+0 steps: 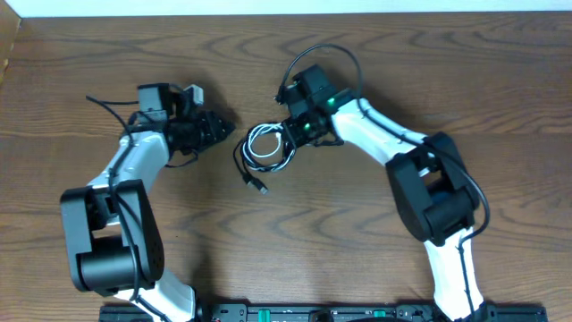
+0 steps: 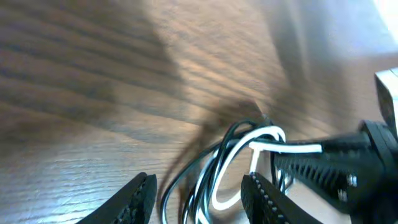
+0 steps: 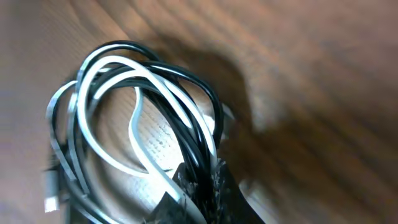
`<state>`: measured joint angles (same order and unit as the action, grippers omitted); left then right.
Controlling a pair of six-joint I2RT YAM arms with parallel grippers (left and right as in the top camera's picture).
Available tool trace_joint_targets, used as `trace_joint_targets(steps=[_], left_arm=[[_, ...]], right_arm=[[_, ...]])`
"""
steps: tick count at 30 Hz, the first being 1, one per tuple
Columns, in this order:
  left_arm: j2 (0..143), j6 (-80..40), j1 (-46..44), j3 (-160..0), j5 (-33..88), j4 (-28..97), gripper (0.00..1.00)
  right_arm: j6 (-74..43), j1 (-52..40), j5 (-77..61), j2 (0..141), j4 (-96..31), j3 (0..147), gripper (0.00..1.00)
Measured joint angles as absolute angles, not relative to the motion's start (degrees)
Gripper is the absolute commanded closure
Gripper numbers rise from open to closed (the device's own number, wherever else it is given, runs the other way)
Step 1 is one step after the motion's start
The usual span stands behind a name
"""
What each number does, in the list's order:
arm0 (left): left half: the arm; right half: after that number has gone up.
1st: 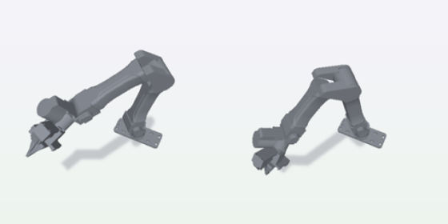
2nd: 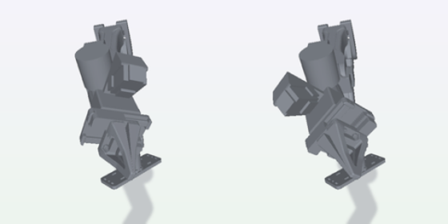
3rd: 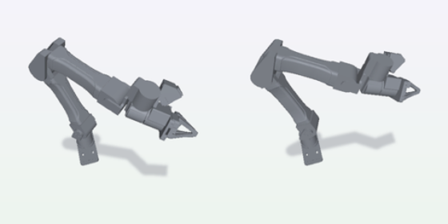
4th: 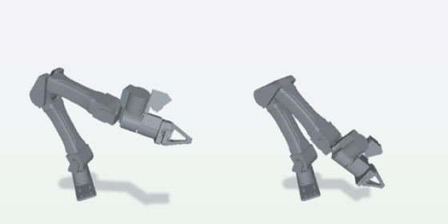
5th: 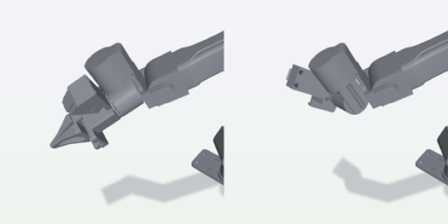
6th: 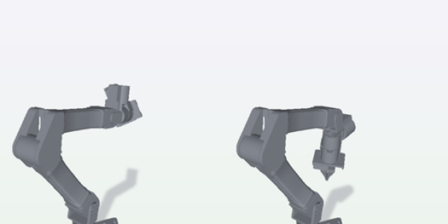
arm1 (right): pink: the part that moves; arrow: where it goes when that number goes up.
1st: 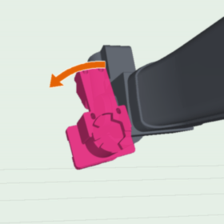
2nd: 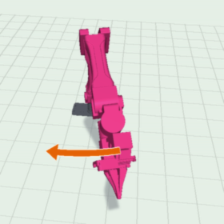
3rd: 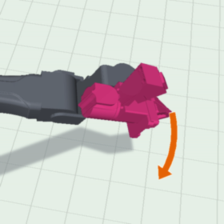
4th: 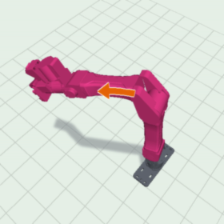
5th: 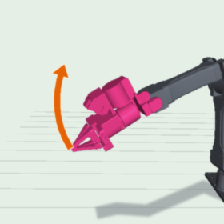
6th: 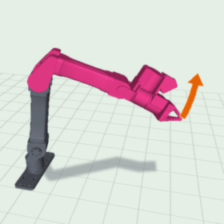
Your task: Untangle cables
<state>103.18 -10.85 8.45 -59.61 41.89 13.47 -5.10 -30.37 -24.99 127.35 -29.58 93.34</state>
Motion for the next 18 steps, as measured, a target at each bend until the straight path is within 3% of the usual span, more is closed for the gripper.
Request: trace_joint_targets(steps=[8,18], left_arm=[[103.18,-3.86,11.49,-59.61,58.22,12.58,0.52],[103.18,-1.21,10.72,-59.61,62.67,12.58,0.53]], right_arm=[[-4.97,-25.93,-37.21,119.35,-26.76,93.25,0.99],[-6.07,-24.97,-48.90,118.24,-23.46,93.23,0.99]])
